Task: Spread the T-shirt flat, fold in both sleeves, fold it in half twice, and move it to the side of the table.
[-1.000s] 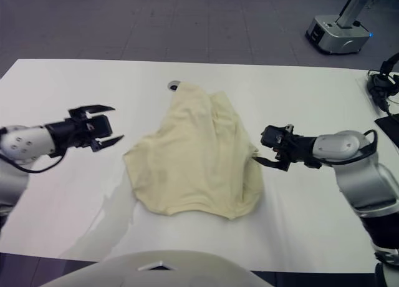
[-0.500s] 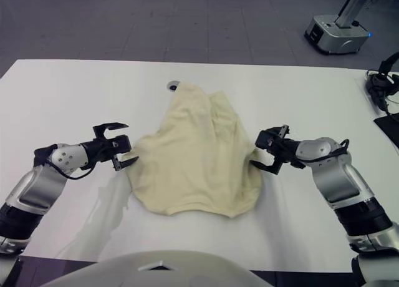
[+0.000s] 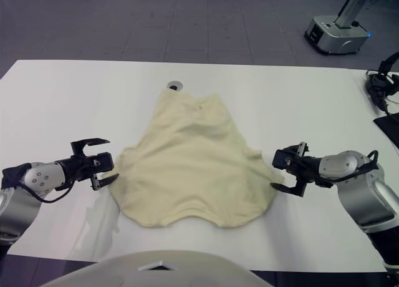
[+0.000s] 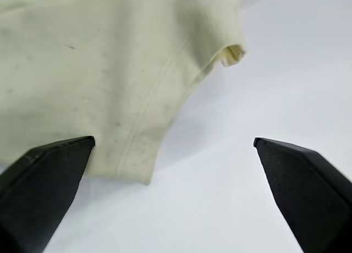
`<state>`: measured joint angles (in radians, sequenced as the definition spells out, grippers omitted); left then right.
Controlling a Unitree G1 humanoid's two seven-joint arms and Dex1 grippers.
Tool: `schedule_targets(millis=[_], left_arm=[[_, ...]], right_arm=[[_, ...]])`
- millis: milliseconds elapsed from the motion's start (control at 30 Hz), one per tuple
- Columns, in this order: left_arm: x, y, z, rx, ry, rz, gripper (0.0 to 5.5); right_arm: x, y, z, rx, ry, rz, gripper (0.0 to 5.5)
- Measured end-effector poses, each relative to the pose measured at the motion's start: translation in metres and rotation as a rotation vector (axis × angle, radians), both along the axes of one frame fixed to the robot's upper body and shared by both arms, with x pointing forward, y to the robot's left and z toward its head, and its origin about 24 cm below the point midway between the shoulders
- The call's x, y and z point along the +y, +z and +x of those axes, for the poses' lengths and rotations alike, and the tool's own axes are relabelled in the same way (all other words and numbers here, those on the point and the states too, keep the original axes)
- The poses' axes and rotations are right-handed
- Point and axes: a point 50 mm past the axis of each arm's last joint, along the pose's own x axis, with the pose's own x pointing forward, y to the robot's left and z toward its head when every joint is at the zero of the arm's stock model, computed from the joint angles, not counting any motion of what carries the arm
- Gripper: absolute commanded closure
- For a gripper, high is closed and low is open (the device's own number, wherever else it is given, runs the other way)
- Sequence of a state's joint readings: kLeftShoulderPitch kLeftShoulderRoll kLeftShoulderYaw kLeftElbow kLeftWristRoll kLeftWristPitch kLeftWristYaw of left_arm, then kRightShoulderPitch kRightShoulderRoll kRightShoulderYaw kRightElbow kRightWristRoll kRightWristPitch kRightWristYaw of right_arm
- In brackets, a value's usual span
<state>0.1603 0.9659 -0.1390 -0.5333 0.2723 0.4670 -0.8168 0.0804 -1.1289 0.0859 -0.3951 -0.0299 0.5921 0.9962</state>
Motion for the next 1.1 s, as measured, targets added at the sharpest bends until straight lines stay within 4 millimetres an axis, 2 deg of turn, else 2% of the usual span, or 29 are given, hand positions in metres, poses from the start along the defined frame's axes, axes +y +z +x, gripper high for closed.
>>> schedule_targets(millis=[200,267,333,433,500,567,633,733,867,967,1100], left_arm=[[0.006,0.007,-0.025,0.100,-0.003,0.056,0.13],[0.008,0.010,-0.027,0.122,0.002,0.054,0.13],[0.012,0.013,-0.022,0.143,0.023,0.034,0.13],[0.014,0.035,0.006,0.018,0.070,-0.030,0.13],[0.015,0.058,0.035,-0.131,0.110,-0.092,0.13],[0.014,0.077,0.059,-0.249,0.144,-0.148,0.13],[0.009,0.092,0.084,-0.357,0.176,-0.205,0.13],[-0.002,0.085,0.098,-0.387,0.200,-0.276,0.13],[-0.030,0.040,0.114,-0.312,0.237,-0.357,0.13],[-0.045,0.028,0.113,-0.289,0.192,-0.359,0.10],[-0.055,0.027,0.109,-0.290,0.160,-0.368,0.10]], right_arm=[[-0.008,0.012,-0.005,0.019,-0.009,-0.032,0.10],[-0.009,0.018,-0.003,0.010,-0.018,-0.007,0.10],[-0.006,0.032,0.009,-0.052,-0.044,0.067,0.10],[0.001,0.055,0.036,-0.199,-0.100,0.200,0.10],[0.009,0.067,0.062,-0.305,-0.188,0.354,0.10],[0.019,0.067,0.089,-0.340,-0.306,0.518,0.10],[0.043,0.054,0.121,-0.279,-0.435,0.700,0.10],[0.074,0.034,0.146,-0.157,-0.538,0.843,0.10],[0.108,0.011,0.169,0.018,-0.677,0.951,0.10],[0.110,0.005,0.176,0.041,-0.711,0.931,0.57],[0.110,-0.011,0.177,0.065,-0.717,0.853,1.20]])
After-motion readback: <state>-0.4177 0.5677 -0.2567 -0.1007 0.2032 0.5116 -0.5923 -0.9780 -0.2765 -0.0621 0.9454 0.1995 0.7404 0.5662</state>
